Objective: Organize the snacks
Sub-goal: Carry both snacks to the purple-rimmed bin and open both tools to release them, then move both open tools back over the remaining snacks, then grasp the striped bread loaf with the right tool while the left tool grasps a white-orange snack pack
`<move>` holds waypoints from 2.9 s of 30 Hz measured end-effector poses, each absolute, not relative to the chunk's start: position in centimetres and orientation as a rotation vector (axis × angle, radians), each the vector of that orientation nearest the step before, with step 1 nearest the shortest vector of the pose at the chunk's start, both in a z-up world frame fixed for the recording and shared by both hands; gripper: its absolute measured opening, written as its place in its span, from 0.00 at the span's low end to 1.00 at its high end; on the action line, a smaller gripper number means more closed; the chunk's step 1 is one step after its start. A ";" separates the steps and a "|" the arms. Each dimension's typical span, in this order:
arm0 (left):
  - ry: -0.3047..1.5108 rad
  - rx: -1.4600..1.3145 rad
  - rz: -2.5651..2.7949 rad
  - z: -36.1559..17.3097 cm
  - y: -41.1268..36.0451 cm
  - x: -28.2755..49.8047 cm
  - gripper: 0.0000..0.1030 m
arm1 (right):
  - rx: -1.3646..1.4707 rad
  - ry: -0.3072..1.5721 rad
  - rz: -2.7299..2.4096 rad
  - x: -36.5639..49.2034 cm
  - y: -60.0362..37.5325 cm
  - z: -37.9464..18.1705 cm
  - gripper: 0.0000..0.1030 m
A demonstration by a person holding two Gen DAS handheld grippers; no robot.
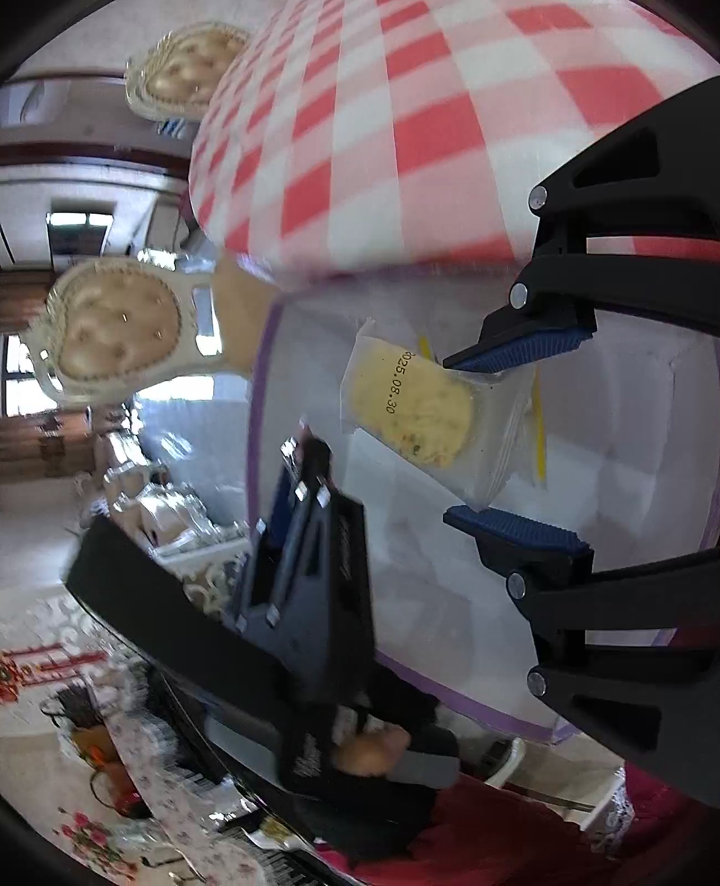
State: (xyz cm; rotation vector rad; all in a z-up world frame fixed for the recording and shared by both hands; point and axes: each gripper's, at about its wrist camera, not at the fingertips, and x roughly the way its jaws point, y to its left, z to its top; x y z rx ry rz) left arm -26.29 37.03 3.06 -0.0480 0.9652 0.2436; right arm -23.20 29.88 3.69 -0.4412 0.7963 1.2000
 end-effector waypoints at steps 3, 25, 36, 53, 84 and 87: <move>0.977 -0.040 0.262 3.0 37.3 -26.3 0.24 | -0.451 0.805 1.223 -23.8 30.2 3.2 0.47; 0.939 0.080 0.084 7.3 25.1 -18.0 0.92 | 0.003 0.718 0.873 -12.8 11.3 6.8 0.80; 0.869 0.173 -0.187 6.1 7.7 -3.4 0.95 | 0.187 0.726 0.442 -5.4 -8.1 4.5 0.80; 0.917 0.168 -0.220 1.3 2.4 14.3 0.95 | 0.306 0.799 0.317 2.7 -18.1 2.2 0.81; 0.961 0.088 -0.149 0.6 3.6 15.4 0.96 | 0.193 0.896 0.012 22.3 -12.9 0.6 0.51; 0.964 0.098 -0.149 0.6 3.5 15.5 0.98 | 0.144 0.898 0.053 19.3 -14.0 0.7 0.49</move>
